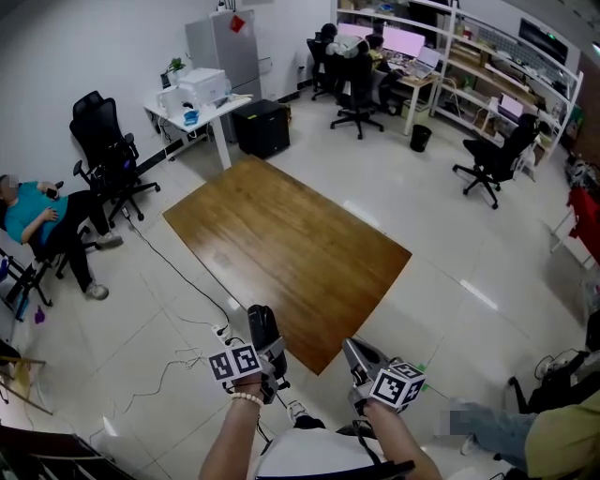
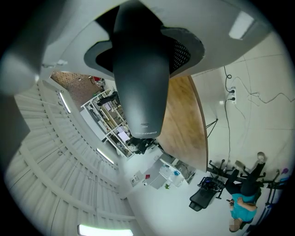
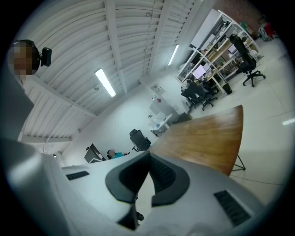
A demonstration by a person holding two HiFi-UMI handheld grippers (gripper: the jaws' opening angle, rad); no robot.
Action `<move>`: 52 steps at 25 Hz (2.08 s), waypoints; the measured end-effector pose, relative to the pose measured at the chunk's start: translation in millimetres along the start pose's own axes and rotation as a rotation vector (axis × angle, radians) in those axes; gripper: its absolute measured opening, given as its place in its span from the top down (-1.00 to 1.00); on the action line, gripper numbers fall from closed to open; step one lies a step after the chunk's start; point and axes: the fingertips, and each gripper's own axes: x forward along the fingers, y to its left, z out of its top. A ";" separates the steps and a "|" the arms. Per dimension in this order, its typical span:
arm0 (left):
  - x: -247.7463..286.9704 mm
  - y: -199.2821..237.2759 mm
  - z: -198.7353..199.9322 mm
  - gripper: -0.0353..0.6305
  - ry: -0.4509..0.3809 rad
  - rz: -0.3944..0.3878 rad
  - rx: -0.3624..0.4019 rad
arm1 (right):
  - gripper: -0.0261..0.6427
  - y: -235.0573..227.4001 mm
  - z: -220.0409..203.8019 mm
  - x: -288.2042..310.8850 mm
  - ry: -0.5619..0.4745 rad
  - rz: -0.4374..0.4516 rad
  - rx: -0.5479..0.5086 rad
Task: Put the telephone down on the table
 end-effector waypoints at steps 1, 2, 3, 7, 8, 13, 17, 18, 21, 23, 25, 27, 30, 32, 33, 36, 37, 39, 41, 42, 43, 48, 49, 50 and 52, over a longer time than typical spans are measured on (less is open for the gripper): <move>2.9 0.9 5.2 0.06 0.005 0.002 0.005 | 0.92 0.2 1.4 3.0 -0.002 -0.004 0.001; 5.8 1.0 9.9 0.06 0.011 0.003 0.010 | 0.92 -0.4 2.5 5.0 -0.005 -0.008 0.005; 8.9 0.6 13.8 0.06 0.016 0.004 0.014 | 0.92 -1.8 3.3 6.2 -0.008 -0.014 0.010; 22.4 -1.4 24.7 0.06 0.036 0.000 0.028 | 0.92 -11.9 4.4 8.8 -0.016 -0.034 0.042; 25.1 -2.2 26.6 0.06 0.038 0.000 0.030 | 0.92 -14.3 5.7 9.3 -0.018 -0.039 0.046; 42.5 -7.0 40.4 0.06 0.040 0.004 0.045 | 0.92 -24.9 17.5 20.3 -0.018 -0.036 0.036; 60.4 -6.2 52.5 0.06 0.051 0.025 0.062 | 0.92 -31.5 24.5 35.2 -0.006 -0.024 0.032; 65.2 -5.5 54.6 0.06 0.055 0.032 0.064 | 0.92 -33.0 25.7 37.9 -0.001 -0.021 0.028; 83.1 -1.4 60.8 0.06 0.068 0.060 0.076 | 0.92 -43.6 28.6 47.4 0.018 -0.012 0.029; 98.2 2.6 62.9 0.06 0.085 0.086 0.085 | 0.92 -53.3 33.6 53.5 0.030 -0.007 0.034; 113.3 5.9 65.0 0.06 0.104 0.110 0.093 | 0.92 -61.5 42.5 60.4 0.037 0.002 0.037; 128.0 9.0 69.6 0.06 0.121 0.139 0.105 | 0.92 -68.0 53.8 68.7 0.040 0.014 0.039; 149.3 16.5 73.1 0.06 0.151 0.181 0.115 | 0.92 -80.3 63.8 79.1 0.051 0.019 0.051; 164.0 20.9 73.7 0.06 0.173 0.202 0.117 | 0.92 -91.3 67.9 83.6 0.057 0.019 0.066; 171.4 22.8 74.6 0.06 0.182 0.213 0.120 | 0.92 -96.9 70.5 85.6 0.059 0.018 0.072; 191.5 30.1 77.2 0.06 0.209 0.261 0.134 | 0.92 -113.4 79.6 90.8 0.063 0.014 0.090; 197.3 32.9 77.4 0.06 0.219 0.280 0.138 | 0.92 -118.9 82.3 92.2 0.065 0.011 0.097; 208.4 38.1 77.0 0.06 0.241 0.320 0.145 | 0.92 -129.7 87.2 95.3 0.071 0.006 0.111; 218.9 42.1 75.7 0.06 0.260 0.358 0.150 | 0.92 -140.3 91.4 98.2 0.079 0.003 0.123; 223.7 44.1 74.7 0.06 0.269 0.376 0.153 | 0.92 -145.3 93.2 99.6 0.084 0.002 0.129; 227.9 46.2 73.6 0.06 0.277 0.394 0.157 | 0.92 -149.6 94.8 101.1 0.089 0.002 0.134; 240.9 56.6 69.6 0.06 0.307 0.474 0.178 | 0.92 -162.5 101.5 111.2 0.111 0.013 0.151; 242.6 58.0 68.8 0.06 0.313 0.488 0.181 | 0.92 -164.2 102.0 113.2 0.115 0.016 0.154; 244.4 59.2 68.3 0.06 0.317 0.501 0.182 | 0.92 -166.0 102.1 115.1 0.120 0.019 0.159; 247.5 61.6 67.7 0.06 0.321 0.522 0.182 | 0.92 -169.5 101.6 118.7 0.128 0.024 0.170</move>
